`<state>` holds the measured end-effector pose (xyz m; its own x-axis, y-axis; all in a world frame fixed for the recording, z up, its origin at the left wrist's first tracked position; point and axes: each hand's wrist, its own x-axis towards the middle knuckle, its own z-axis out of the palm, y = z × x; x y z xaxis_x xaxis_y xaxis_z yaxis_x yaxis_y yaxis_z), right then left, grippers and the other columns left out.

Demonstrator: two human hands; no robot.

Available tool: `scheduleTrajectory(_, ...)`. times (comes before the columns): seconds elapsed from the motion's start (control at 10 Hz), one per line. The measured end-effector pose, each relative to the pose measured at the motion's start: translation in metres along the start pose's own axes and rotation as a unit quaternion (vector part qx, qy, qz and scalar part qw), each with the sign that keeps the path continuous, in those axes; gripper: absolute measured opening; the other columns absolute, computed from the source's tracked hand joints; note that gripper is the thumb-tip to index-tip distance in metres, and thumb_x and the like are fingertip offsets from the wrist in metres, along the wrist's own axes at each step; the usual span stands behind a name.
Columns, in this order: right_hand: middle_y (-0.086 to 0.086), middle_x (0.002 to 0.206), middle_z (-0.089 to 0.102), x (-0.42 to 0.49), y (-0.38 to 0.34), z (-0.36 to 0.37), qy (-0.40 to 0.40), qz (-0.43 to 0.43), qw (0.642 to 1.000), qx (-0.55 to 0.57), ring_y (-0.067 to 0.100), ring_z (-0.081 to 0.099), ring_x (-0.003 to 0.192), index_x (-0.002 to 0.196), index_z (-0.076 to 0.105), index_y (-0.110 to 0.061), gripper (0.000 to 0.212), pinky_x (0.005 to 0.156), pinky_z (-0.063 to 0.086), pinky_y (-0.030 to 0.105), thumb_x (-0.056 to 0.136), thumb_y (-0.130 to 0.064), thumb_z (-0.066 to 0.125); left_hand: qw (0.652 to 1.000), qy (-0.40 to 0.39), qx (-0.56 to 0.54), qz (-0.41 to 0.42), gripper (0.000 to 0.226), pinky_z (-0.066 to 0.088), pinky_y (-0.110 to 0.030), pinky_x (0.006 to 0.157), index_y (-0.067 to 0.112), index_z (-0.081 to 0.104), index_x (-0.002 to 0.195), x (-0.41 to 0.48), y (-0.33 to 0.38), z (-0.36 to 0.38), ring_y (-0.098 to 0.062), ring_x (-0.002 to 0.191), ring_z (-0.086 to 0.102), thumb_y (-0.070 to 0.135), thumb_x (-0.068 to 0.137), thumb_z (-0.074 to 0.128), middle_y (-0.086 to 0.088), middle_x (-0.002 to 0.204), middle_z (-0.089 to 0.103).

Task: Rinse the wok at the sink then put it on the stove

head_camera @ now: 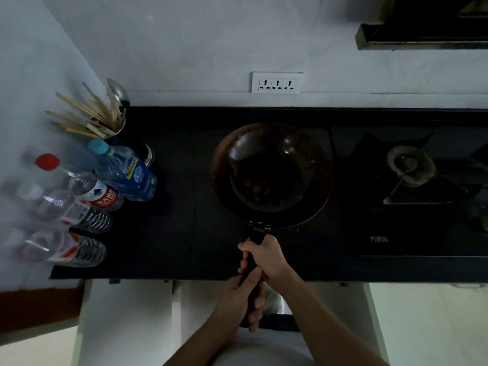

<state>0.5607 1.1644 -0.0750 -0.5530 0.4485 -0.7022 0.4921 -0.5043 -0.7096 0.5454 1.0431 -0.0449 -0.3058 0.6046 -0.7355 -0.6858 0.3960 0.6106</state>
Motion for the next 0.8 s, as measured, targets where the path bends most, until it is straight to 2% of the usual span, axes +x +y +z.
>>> scheduleTrajectory(0.2, 0.009, 0.055, 0.062, 0.003, -0.006, 0.002, 0.004, 0.04, 0.999, -0.013, 0.024, 0.063, 0.051, 0.068, 0.061, -0.001, 0.022, 0.062, 0.059, 0.039, 0.089, -0.006, 0.067, 0.999, -0.037, 0.007, -0.033, 0.038, 0.045, -0.028, 0.041, 0.001, 0.062, 0.077, 0.001, 0.008, -0.011, -0.019, 0.04, 0.049, 0.033, 0.095, 0.053, -0.012, 0.057, 0.056)
scheduleTrajectory(0.3, 0.008, 0.056, 0.061, 0.001, -0.007, 0.007, 0.021, 0.046, 0.999, -0.005, 0.023, 0.063, 0.049, 0.074, 0.061, -0.001, 0.017, 0.059, 0.057, 0.037, 0.089, -0.006, 0.068, 0.997, -0.027, -0.008, -0.067, 0.035, 0.047, -0.03, 0.045, -0.001, 0.064, 0.08, 0.001, 0.011, -0.014, -0.023, 0.044, 0.052, 0.031, 0.093, 0.059, -0.014, 0.061, 0.058)
scheduleTrajectory(0.4, 0.009, 0.061, 0.062, 0.001, -0.007, 0.011, 0.034, 0.054, 0.998, 0.005, 0.024, 0.063, 0.05, 0.08, 0.061, 0.0, 0.014, 0.058, 0.057, 0.037, 0.088, -0.008, 0.069, 0.995, -0.025, -0.007, -0.092, 0.033, 0.05, -0.033, 0.048, -0.001, 0.064, 0.086, 0.004, 0.013, -0.02, -0.025, 0.047, 0.055, 0.031, 0.09, 0.064, -0.013, 0.063, 0.059)
scheduleTrajectory(0.5, 0.011, 0.074, 0.067, -0.003, -0.01, 0.011, 0.038, 0.071, 0.997, -0.001, 0.024, 0.067, 0.06, 0.093, 0.065, 0.001, 0.018, 0.063, 0.059, 0.036, 0.088, -0.014, 0.072, 0.994, -0.057, 0.012, -0.096, 0.032, 0.05, -0.034, 0.054, 0.001, 0.064, 0.084, 0.006, 0.017, -0.026, -0.026, 0.052, 0.058, 0.033, 0.089, 0.064, -0.012, 0.064, 0.061)
scheduleTrajectory(0.6, 0.011, 0.086, 0.07, -0.002, -0.013, 0.004, 0.046, 0.068, 0.996, -0.04, 0.027, 0.072, 0.075, 0.101, 0.066, -0.004, 0.023, 0.078, 0.063, 0.043, 0.088, -0.021, 0.074, 0.993, -0.078, 0.075, -0.056, 0.037, 0.052, -0.035, 0.06, 0.0, 0.065, 0.087, 0.007, 0.022, -0.033, -0.027, 0.058, 0.061, 0.037, 0.087, 0.064, -0.014, 0.068, 0.065)
scheduleTrajectory(0.7, 0.01, 0.094, 0.073, 0.0, -0.018, -0.006, 0.041, 0.069, 0.985, -0.156, 0.024, 0.073, 0.082, 0.104, 0.063, -0.012, 0.032, 0.079, 0.063, 0.041, 0.087, -0.037, 0.073, 0.972, -0.044, 0.231, 0.01, 0.043, 0.047, -0.032, 0.069, 0.013, 0.06, 0.079, 0.009, 0.028, -0.039, -0.015, 0.065, 0.059, 0.057, 0.081, 0.063, -0.001, 0.069, 0.063)
scheduleTrajectory(0.8, 0.006, 0.081, 0.072, -0.01, -0.029, -0.021, 0.065, 0.034, 0.941, -0.331, 0.018, 0.07, 0.067, 0.088, 0.061, -0.016, 0.026, 0.068, 0.06, 0.033, 0.089, -0.041, 0.068, 0.925, 0.041, 0.37, 0.08, 0.038, 0.047, -0.028, 0.068, 0.024, 0.052, 0.089, 0.008, 0.029, -0.048, -0.008, 0.071, 0.059, 0.062, 0.083, 0.056, 0.008, 0.078, 0.062)
